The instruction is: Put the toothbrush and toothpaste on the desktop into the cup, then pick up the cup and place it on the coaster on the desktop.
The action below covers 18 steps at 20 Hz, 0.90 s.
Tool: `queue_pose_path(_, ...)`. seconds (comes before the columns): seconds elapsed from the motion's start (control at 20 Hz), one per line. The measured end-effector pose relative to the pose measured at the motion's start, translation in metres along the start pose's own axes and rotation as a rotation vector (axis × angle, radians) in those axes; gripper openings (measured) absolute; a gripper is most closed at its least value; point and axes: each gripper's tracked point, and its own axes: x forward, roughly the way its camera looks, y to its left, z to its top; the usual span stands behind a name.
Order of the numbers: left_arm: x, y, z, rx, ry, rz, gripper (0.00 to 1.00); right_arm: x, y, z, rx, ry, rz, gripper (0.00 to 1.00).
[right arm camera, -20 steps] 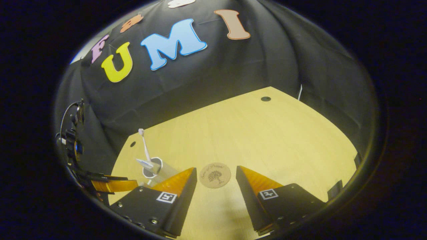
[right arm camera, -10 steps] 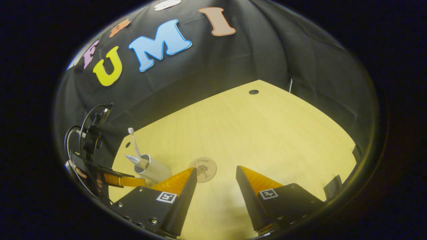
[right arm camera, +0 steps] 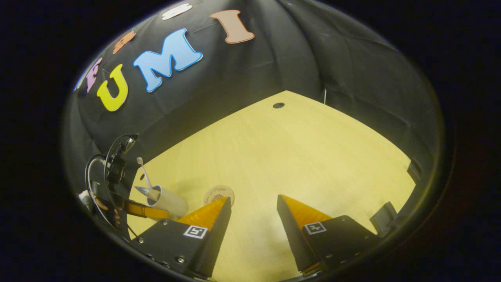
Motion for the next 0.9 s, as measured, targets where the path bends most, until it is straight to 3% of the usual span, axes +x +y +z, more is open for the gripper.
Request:
queue_pose_path(0.05, 0.001, 0.002, -0.002, -0.008, 0.006, 0.005, 0.58, 0.000, -0.001, 0.000, 0.000, 0.003, -0.001, 0.75)
queue_pose_path(0.1, 0.002, 0.002, 0.000, -0.018, -0.005, 0.002, 0.34, 0.000, -0.004, -0.002, -0.001, 0.008, -0.003, 0.74)
queue_pose_path(0.25, 0.000, 0.001, -0.003, -0.004, -0.007, 0.002, 0.35, 0.004, -0.010, -0.006, -0.002, 0.019, -0.002, 0.75)
queue_pose_path(0.35, 0.001, 0.000, 0.000, -0.006, -0.008, 0.003, 0.27, 0.005, -0.009, -0.006, -0.001, 0.021, -0.002, 0.75)
queue_pose_path(0.5, -0.001, -0.004, 0.003, 0.007, -0.021, -0.004, 0.29, 0.006, -0.009, -0.006, 0.003, 0.019, 0.000, 0.75)
queue_pose_path(0.9, -0.020, -0.043, 0.037, 0.158, -0.078, -0.027, 0.28, 0.004, -0.010, -0.007, 0.008, 0.007, -0.007, 0.75)
